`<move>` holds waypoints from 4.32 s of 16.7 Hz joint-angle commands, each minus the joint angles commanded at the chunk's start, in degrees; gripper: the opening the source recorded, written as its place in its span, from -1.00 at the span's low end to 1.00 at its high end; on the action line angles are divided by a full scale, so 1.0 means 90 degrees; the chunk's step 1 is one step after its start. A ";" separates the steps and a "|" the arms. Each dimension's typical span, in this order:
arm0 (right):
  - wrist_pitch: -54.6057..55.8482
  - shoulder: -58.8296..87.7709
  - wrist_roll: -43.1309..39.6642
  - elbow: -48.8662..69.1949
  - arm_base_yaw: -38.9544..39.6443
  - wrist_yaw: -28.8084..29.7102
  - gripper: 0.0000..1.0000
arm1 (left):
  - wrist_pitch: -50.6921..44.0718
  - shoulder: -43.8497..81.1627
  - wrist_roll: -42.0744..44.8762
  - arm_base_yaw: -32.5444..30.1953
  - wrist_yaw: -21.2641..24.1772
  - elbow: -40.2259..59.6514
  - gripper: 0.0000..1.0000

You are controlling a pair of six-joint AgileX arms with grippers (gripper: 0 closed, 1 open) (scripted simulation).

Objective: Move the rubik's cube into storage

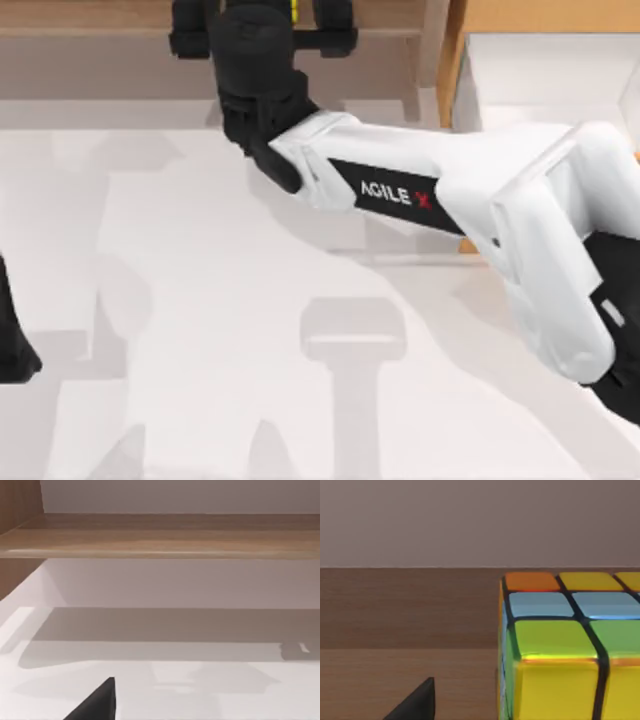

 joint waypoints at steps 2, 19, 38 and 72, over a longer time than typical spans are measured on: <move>0.0000 0.0000 0.0000 0.0000 0.0000 0.0000 0.85 | 0.0000 0.0000 0.0000 0.0000 0.0000 0.0000 1.00; 0.0000 0.0000 0.0000 0.0000 0.0000 0.0000 -1.00 | 0.0000 0.0000 0.0000 0.0000 0.0000 0.0000 1.00; 0.0062 -0.0654 0.0024 -0.0717 0.0187 0.0151 -1.00 | 0.0000 0.0000 0.0000 0.0000 0.0000 0.0000 1.00; -1.1861 -0.2752 0.1936 0.0458 -0.3413 -0.4890 -1.00 | 0.0000 0.0000 0.0000 0.0000 0.0000 0.0000 1.00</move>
